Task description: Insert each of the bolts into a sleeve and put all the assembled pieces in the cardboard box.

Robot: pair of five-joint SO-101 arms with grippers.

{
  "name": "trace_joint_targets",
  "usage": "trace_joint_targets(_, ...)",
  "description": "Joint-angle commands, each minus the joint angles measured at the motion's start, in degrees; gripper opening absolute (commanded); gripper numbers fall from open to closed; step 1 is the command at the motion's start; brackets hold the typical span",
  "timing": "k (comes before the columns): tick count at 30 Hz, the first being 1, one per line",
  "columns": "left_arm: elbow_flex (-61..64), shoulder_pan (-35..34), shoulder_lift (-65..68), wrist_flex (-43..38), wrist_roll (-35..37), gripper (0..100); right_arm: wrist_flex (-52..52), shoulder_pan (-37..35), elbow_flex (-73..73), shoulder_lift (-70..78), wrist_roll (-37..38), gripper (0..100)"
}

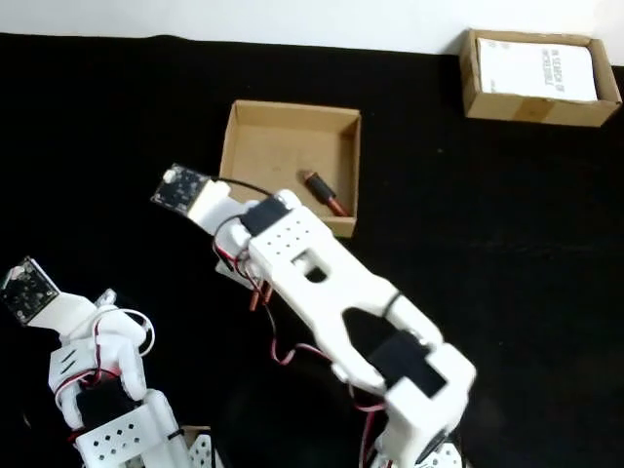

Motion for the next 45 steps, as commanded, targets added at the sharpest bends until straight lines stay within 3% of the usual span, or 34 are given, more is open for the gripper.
trace_joint_targets(1,1.01,-0.92,-0.31,-1.85,0.26,1,-0.66,-0.04,-6.99,4.35,1.32,12.3)
trace_joint_targets(20,1.01,-0.75,-0.31,-1.93,0.26,1,-0.31,6.37,-17.71,23.96,1.41,12.1)
trace_joint_targets(28,1.01,-0.66,-0.31,-2.02,0.26,1,7.69,6.9,-17.63,24.92,1.32,11.7)
trace_joint_targets(32,1.01,-0.66,-0.31,-2.02,0.26,1,8.57,6.99,-17.98,24.57,1.05,0.1)
trace_joint_targets(34,1.01,-0.66,-0.31,-2.02,0.26,1,9.01,7.25,-18.42,24.31,1.05,0.7)
trace_joint_targets(45,1.01,-0.57,-0.31,-2.02,0.26,1,31.87,7.52,-51.74,24.4,-3.87,0.6)
